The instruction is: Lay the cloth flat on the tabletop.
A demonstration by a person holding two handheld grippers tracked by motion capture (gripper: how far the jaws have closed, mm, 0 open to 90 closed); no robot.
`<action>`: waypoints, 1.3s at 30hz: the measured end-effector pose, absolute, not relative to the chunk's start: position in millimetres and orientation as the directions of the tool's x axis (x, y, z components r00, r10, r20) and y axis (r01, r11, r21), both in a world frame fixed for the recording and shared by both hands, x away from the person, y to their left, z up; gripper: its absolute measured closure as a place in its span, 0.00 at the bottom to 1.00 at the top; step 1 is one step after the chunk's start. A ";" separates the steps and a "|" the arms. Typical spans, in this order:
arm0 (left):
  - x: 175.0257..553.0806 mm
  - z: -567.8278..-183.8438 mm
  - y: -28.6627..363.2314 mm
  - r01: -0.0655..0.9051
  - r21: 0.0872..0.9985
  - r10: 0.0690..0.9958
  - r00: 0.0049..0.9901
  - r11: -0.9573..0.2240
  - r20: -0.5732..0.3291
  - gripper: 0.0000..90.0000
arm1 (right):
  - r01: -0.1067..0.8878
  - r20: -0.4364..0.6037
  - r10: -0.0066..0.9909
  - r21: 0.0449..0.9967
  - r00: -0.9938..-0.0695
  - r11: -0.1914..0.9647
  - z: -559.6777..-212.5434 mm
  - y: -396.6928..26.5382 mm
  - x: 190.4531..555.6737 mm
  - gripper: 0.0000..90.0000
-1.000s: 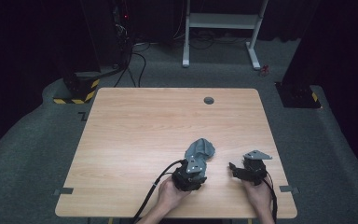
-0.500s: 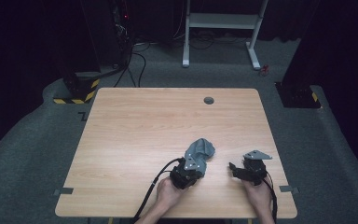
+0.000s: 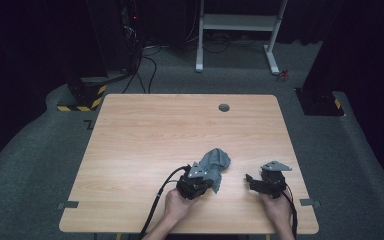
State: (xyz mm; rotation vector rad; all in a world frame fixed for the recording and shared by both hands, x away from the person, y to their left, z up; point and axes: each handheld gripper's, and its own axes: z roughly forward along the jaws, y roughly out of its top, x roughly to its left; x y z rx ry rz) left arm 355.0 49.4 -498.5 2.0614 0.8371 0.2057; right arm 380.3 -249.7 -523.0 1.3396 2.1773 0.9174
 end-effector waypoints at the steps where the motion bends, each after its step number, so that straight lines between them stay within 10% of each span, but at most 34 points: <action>1: 354.9 -496.9 52.8 0.485 0.789 0.640 0.753 -0.379 -0.155 0.99 | 0.616 -0.013 0.895 0.721 -0.446 0.317 -523.0 -249.7 380.3 0.30; 16: 356.5 -503.5 126.1 0.607 0.774 0.802 0.546 -0.179 -0.243 0.99 | 0.614 -0.014 0.893 0.722 -0.449 0.320 -522.9 -249.4 380.0 0.31; 27: 363.6 -519.3 133.8 0.657 0.714 0.861 0.485 -0.242 -0.154 0.96 | 0.579 -0.020 0.869 0.737 -0.495 0.347 -522.2 -246.1 376.1 0.57; 39: 372.5 -486.8 84.5 0.484 0.790 0.717 0.692 -0.377 -0.082 0.52 | 0.552 -0.011 0.805 0.722 -0.593 0.417 -520.1 -206.2 374.0 0.63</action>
